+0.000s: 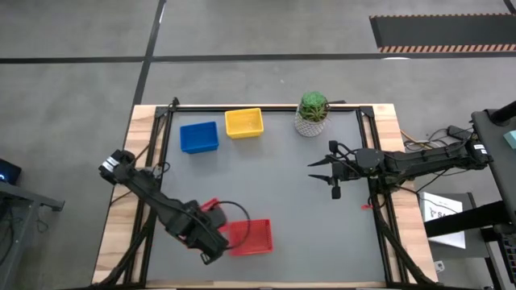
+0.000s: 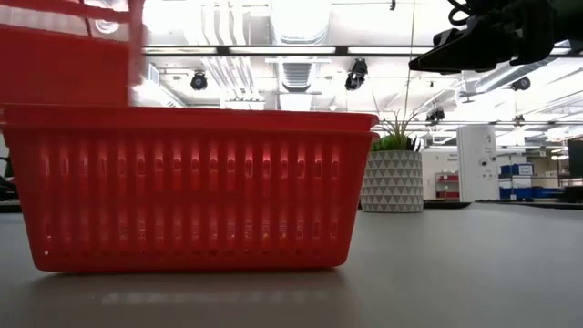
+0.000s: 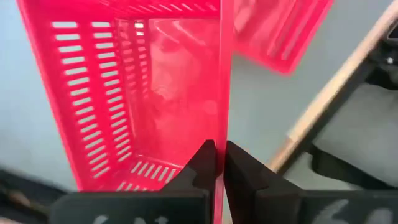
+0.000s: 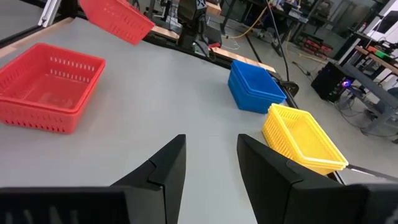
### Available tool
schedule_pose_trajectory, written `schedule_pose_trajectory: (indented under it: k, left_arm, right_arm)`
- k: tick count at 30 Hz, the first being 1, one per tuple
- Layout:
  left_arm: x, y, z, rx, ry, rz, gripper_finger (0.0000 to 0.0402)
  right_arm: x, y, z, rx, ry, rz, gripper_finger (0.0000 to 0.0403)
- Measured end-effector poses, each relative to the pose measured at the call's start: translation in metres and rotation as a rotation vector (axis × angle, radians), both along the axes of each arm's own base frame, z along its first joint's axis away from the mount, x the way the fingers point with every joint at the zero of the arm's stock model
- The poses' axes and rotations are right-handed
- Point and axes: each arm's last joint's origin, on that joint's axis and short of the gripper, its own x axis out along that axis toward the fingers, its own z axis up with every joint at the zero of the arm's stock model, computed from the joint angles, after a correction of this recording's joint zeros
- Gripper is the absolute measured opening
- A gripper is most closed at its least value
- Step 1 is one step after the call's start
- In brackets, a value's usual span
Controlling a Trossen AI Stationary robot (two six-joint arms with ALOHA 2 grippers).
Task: Stack baskets by color
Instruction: Stack the red basket on top of the red basket
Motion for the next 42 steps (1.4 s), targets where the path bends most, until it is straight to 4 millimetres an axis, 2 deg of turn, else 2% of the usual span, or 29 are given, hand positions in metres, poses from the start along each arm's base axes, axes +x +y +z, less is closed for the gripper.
schedule_pose_trajectory:
  k: [7,12,16,25,42]
  left_arm:
    - [0.038,0.000,0.010,0.160,-0.072,-0.201,0.0000]
    - [0.068,-0.003,0.014,0.192,-0.121,-0.323,0.0000]
    - [0.084,-0.008,0.010,0.199,-0.132,-0.367,0.0000]
    - [0.098,-0.018,-0.009,0.193,-0.100,-0.401,0.0000]
    - [0.109,-0.026,-0.011,0.098,-0.198,-0.390,0.0002]
  right_arm:
    - [0.000,0.000,0.000,0.000,0.000,0.000,0.0137]
    - [0.000,0.000,0.000,0.000,0.000,0.000,0.0137]
    - [0.000,0.000,0.000,0.000,0.001,0.000,0.0137]
    - [0.000,0.000,0.000,0.000,0.004,0.000,0.0137]
    - [0.000,0.000,0.000,0.008,0.002,-0.003,0.0137]
